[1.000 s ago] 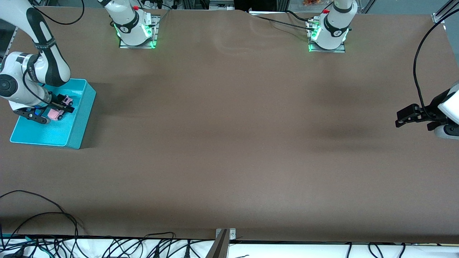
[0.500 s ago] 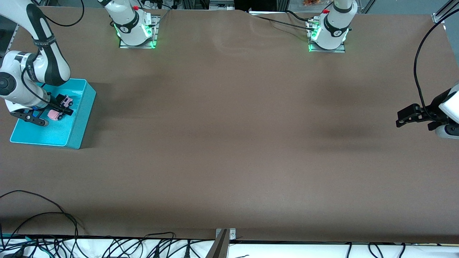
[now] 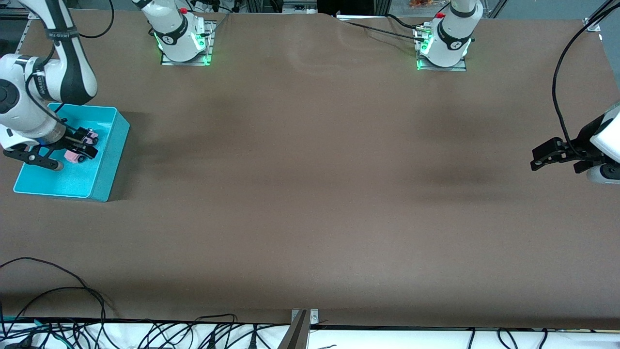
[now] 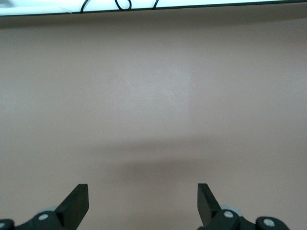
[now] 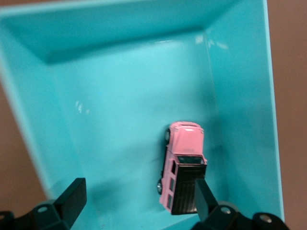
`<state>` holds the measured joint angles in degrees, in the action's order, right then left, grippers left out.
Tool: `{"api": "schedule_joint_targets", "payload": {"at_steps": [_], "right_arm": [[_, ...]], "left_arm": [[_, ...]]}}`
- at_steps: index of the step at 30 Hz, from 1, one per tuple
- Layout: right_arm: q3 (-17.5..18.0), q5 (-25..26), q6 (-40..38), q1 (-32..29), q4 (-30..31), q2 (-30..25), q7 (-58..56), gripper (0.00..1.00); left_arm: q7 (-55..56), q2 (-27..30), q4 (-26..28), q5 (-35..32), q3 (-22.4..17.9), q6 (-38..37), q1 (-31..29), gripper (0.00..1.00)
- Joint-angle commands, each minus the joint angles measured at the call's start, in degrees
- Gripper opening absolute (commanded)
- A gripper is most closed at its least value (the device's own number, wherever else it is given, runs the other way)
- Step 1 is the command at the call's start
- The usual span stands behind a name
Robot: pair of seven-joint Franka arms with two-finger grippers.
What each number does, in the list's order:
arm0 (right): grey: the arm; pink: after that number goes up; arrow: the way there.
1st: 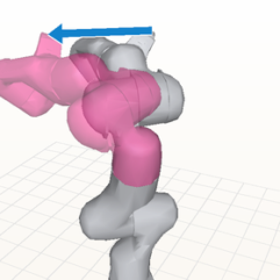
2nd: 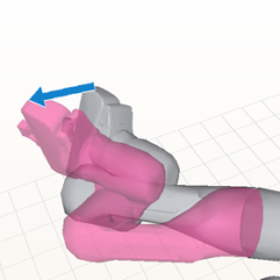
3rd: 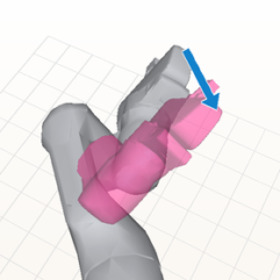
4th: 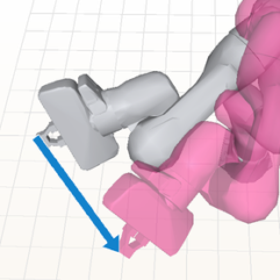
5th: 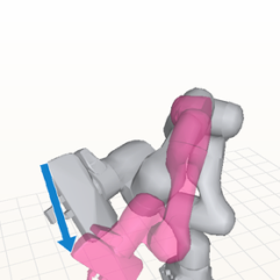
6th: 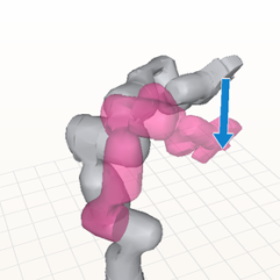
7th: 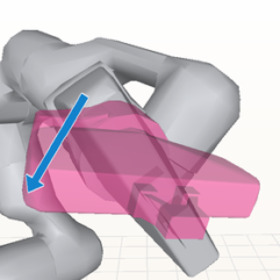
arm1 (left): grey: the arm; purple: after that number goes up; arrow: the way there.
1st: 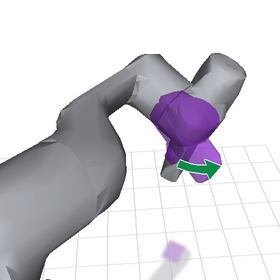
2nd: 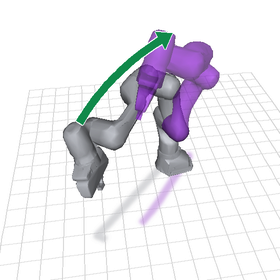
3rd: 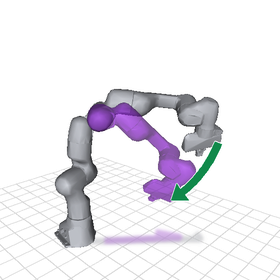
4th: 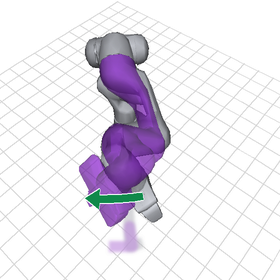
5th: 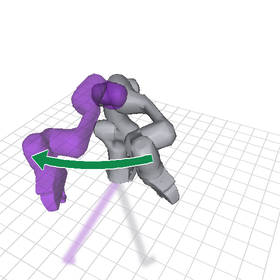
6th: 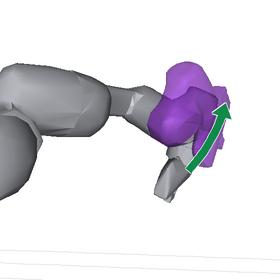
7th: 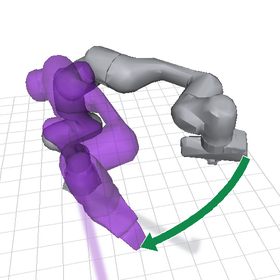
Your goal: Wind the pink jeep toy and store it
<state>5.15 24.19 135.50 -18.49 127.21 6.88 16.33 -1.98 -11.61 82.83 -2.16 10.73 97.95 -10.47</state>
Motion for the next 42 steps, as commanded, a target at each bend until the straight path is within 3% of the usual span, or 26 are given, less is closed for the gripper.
{"api": "schedule_joint_targets", "payload": {"at_steps": [1, 4, 8, 14, 22, 28, 34, 42], "right_arm": [[0.39, 0.50, -2.34, 1.09, 0.93, -4.50, -0.34, 1.00], [0.48, -1.42, -4.27, 3.28, 0.67, -5.65, -0.25, 1.00], [0.39, -9.15, -5.15, 4.86, 0.76, -7.67, -0.43, 1.00], [0.48, -13.37, -9.63, 7.32, -0.30, -10.66, -0.51, 1.00], [0.48, -22.51, -20.52, 9.88, -8.90, -11.19, -0.87, 1.00], [0.66, -23.49, -27.73, 12.42, -14.00, -11.71, -0.78, 1.00], [0.74, -24.80, -35.46, 12.95, -18.92, -12.42, -0.87, 1.00], [1.36, -24.98, -41.89, 15.94, -21.83, -15.14, -0.59, 1.00]], "left_arm": [[0.83, 1.94, 1.20, 1.19, 0.25, -0.39, -0.70, 1.00], [0.84, 1.94, 0.94, 1.19, 0.17, -1.70, -0.70, 1.00], [1.88, 1.85, 0.50, 1.19, -0.01, -2.15, -0.78, 1.00], [3.12, 1.85, 0.23, 1.28, -0.01, -1.80, -0.78, 1.00], [2.94, 2.38, 0.23, 1.89, -0.01, -1.88, -1.13, 1.00], [2.42, 2.29, 0.76, 7.60, -0.10, -1.88, -3.77, 1.00], [2.51, 2.73, 1.20, 8.31, -1.94, -1.88, -2.20, 1.00], [2.42, 3.96, 2.25, 8.31, -10.46, -1.88, 6.33, 1.00]]}}
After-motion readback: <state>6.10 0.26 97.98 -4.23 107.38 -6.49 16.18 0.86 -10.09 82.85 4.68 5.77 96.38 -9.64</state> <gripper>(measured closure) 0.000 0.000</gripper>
